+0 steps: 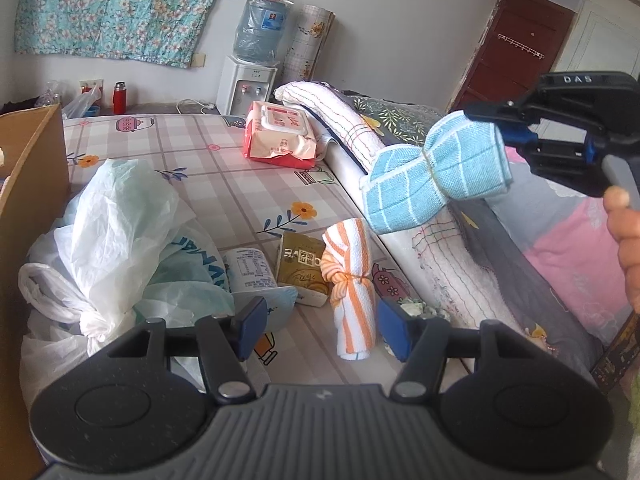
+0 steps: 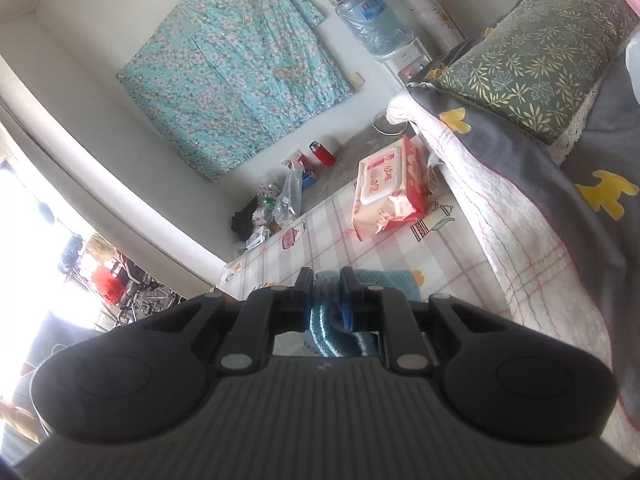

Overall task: Organize soft objects
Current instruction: 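Carry the light-blue towel with the right tool over the cardboard box, then lower the towel into the box and open the right tool, then move the right tool back to the bed toward the orange-striped towel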

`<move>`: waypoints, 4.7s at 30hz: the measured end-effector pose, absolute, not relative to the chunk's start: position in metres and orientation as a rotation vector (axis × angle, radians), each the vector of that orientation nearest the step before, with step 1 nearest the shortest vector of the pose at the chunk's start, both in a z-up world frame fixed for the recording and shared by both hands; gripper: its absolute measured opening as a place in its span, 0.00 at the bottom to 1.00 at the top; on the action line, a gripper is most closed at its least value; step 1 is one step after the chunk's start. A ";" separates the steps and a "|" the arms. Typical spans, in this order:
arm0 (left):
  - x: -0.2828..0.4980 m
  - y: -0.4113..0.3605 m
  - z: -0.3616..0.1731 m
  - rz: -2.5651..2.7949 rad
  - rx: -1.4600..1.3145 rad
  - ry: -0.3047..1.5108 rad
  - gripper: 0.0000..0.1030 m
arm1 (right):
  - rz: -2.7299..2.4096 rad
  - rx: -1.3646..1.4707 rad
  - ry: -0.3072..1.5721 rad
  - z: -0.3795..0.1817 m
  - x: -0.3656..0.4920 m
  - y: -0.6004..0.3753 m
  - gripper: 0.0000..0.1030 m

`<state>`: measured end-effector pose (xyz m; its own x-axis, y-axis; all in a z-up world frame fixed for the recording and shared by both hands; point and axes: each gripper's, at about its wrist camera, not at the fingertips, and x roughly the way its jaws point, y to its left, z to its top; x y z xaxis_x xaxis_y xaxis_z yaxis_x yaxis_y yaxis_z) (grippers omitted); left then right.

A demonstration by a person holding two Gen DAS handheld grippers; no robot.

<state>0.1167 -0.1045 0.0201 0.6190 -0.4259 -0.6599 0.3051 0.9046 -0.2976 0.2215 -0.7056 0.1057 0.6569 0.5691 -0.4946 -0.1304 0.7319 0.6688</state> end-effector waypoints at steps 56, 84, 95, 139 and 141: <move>0.123 -0.143 0.033 -0.571 -0.216 0.717 0.60 | 0.542 0.706 1.002 0.017 0.221 -0.673 0.33; 0.056 0.194 0.091 0.385 -0.303 0.609 0.32 | 1.058 0.324 1.280 0.057 0.211 -0.164 0.35; 0.048 0.211 0.082 0.422 -0.322 0.630 0.33 | 0.988 0.240 1.242 0.026 0.220 -0.139 0.56; 0.063 -0.120 0.002 -0.401 -0.156 0.691 0.74 | 0.420 0.471 0.883 0.027 0.136 -0.678 0.70; 0.060 -0.129 -0.002 -0.396 -0.138 0.695 0.69 | 0.409 0.486 0.886 0.025 0.133 -0.683 0.70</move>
